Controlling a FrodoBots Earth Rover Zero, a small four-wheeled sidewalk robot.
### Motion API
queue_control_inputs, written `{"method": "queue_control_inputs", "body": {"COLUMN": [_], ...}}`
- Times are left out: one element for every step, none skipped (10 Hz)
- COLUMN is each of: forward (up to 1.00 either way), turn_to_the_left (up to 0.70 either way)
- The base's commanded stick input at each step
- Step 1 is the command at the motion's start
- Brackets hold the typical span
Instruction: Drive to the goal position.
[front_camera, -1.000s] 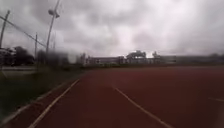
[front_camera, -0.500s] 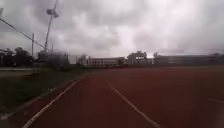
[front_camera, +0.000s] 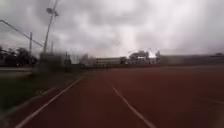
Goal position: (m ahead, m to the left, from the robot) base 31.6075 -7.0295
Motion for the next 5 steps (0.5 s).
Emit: {"method": "queue_control_inputs", "body": {"forward": [0.7, 0.7, 0.7, 0.7, 0.7], "turn_to_the_left": [0.03, 0.0, 0.0, 0.0, 0.0]}}
